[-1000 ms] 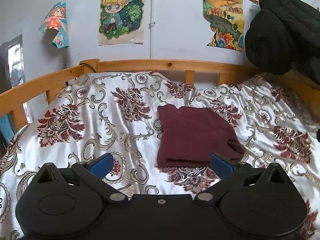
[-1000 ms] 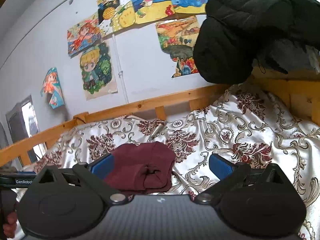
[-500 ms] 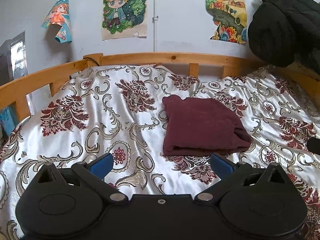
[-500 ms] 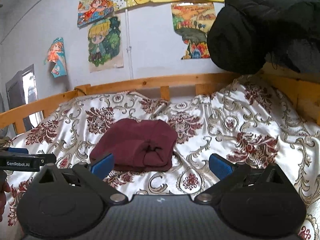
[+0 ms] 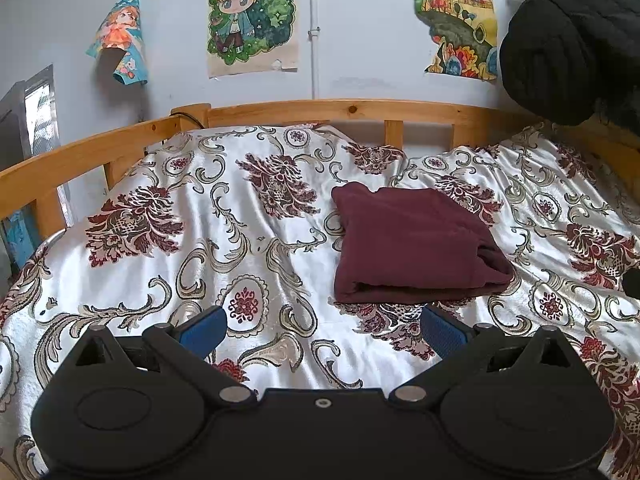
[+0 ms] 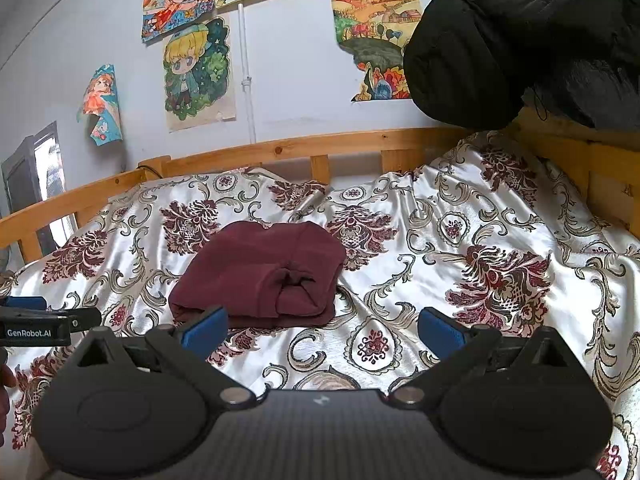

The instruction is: Fold small clothes

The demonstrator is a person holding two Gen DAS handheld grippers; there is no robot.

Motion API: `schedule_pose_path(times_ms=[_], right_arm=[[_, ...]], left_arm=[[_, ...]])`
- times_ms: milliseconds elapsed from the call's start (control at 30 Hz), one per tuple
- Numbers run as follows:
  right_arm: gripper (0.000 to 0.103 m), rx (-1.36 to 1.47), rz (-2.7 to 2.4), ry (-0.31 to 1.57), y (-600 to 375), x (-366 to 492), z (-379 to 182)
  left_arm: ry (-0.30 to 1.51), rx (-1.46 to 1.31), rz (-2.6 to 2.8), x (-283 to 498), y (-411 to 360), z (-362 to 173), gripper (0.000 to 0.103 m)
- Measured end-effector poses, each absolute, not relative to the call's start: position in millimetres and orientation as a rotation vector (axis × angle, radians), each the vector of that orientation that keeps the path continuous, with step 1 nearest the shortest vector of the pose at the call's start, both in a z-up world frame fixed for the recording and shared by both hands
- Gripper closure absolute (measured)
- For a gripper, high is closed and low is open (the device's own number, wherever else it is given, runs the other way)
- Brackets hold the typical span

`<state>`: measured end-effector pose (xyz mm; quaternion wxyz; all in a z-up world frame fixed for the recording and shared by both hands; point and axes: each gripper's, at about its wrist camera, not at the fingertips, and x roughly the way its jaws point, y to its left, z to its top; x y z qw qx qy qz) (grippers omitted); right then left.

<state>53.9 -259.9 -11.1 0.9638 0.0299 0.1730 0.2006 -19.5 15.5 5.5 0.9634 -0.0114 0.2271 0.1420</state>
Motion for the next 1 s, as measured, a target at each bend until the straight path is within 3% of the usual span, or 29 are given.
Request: schedule_pose_path(times_ms=[1000], right_arm=[[0.000,0.061,0.405,0.352,-261.4,55.0,-11.4]], left_arm=[[0.468,-0.023,0.284,-19.2,15.3,2.5,0.001]])
